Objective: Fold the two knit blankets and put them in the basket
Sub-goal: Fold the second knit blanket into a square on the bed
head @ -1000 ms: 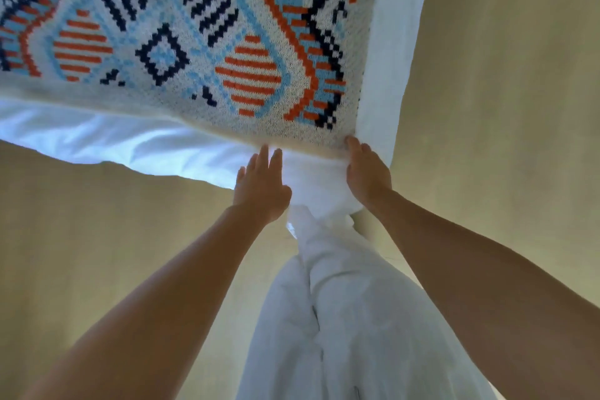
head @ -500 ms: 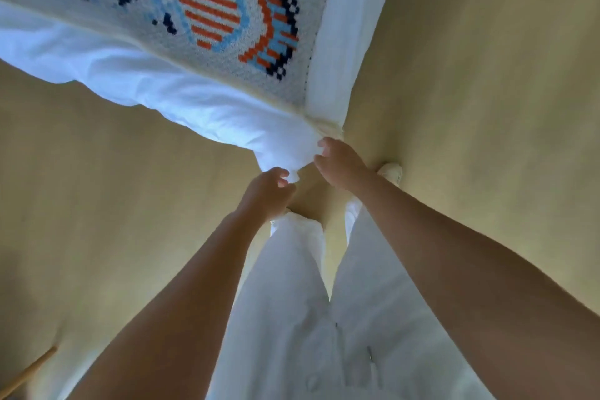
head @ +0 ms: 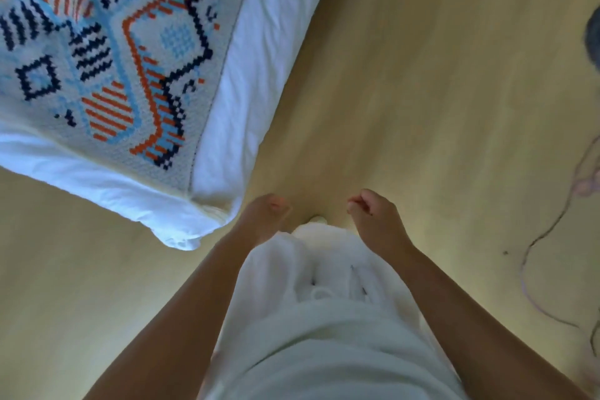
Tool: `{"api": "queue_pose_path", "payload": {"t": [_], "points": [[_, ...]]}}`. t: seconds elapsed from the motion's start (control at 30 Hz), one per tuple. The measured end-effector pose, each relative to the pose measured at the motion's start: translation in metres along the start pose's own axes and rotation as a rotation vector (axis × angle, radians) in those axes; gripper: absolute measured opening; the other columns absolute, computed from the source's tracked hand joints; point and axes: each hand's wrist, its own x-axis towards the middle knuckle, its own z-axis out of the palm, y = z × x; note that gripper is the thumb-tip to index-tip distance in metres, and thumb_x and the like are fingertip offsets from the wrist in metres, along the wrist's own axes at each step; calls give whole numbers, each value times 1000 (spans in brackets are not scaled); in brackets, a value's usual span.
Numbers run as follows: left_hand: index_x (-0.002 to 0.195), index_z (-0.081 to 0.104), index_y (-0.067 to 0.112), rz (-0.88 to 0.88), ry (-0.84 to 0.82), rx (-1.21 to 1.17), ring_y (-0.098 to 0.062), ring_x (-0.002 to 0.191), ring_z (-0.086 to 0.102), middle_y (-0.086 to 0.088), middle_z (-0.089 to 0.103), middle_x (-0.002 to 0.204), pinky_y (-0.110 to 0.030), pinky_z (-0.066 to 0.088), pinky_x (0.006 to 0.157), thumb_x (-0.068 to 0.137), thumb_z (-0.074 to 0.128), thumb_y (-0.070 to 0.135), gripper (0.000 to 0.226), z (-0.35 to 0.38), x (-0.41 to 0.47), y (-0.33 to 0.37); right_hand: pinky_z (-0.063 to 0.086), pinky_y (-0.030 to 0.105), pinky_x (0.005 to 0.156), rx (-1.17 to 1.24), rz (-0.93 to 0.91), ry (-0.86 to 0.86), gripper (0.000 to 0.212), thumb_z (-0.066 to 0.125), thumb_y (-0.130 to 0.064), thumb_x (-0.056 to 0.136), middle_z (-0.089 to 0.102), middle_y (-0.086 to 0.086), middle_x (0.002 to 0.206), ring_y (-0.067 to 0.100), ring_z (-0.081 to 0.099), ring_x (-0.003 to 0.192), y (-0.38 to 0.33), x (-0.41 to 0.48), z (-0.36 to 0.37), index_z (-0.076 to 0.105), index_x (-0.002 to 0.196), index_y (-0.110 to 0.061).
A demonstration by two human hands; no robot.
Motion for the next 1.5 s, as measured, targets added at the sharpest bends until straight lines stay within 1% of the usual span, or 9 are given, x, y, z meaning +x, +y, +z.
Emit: {"api": "queue_pose_path", "payload": {"t": [0.13, 0.33, 0.53, 0.73, 0.9, 1.13, 1.23, 1.37, 1.5], "points": [[87, 55, 11, 68, 26, -207, -19, 78, 44, -8, 49, 81, -12, 35, 58, 90, 52, 7, 6, -22, 16, 63, 37, 17, 53, 13, -25, -1, 15, 51, -12, 88, 56, -7, 63, 6, 47, 56, -27, 50, -48, 60, 78, -18], [122, 57, 12, 85, 96, -130, -23, 114, 55, -6, 59, 121, -34, 42, 100, 93, 52, 29, 34, -90, 83, 132, 38, 22, 54, -33, -58, -63, 12, 51, -14, 88, 55, -1, 67, 11, 46, 59, -92, 146, -95, 62, 84, -9], [119, 57, 14, 95, 63, -51, -17, 102, 54, -6, 57, 127, -23, 41, 83, 93, 52, 32, 32, -195, 187, 231, 37, 20, 55, -123, -120, -15, 14, 52, -13, 89, 54, -3, 66, 11, 47, 61, -204, 268, -148, 60, 78, -14], [131, 48, 14, 94, 129, -48, -23, 120, 50, -8, 49, 137, -31, 40, 98, 95, 47, 32, 40, -309, 246, 316, 39, 28, 59, -194, -177, -21, 14, 50, -13, 90, 54, -1, 67, 15, 48, 63, -317, 370, -190, 62, 83, -10], [130, 49, 12, 69, 238, -109, -23, 117, 52, -8, 52, 134, -30, 41, 94, 96, 47, 31, 39, -369, 290, 335, 37, 24, 56, -312, -260, -184, 18, 48, -14, 91, 54, 1, 68, 12, 45, 60, -384, 453, -187, 61, 88, -2], [130, 50, 8, -12, 475, -263, -27, 113, 55, -12, 55, 130, -34, 44, 93, 97, 46, 24, 38, -460, 381, 387, 45, 32, 79, -644, -532, -478, 22, 44, -17, 94, 63, 6, 103, 21, 59, 95, -500, 599, -163, 61, 105, -8], [128, 50, 7, -106, 635, -345, -23, 95, 60, -10, 60, 115, -31, 52, 81, 93, 49, 18, 37, -495, 422, 405, 47, 33, 78, -724, -652, -596, 23, 43, -13, 94, 64, 11, 102, 24, 59, 93, -553, 655, -148, 60, 105, -3], [141, 30, 13, -303, 670, -280, -25, 120, 47, -8, 47, 134, -46, 40, 104, 90, 50, 24, 56, -519, 473, 402, 44, 31, 72, -763, -816, -631, 19, 45, -12, 94, 63, 15, 98, 31, 60, 91, -602, 722, -107, 60, 100, -4], [149, 3, 17, -410, 503, -119, -29, 139, 26, -10, 28, 151, -50, 21, 112, 82, 54, 59, 94, -525, 500, 388, 39, 41, 94, -1033, -961, -643, 38, 50, -29, 92, 50, 14, 125, 31, 43, 118, -624, 767, -49, 52, 123, -8]]}}
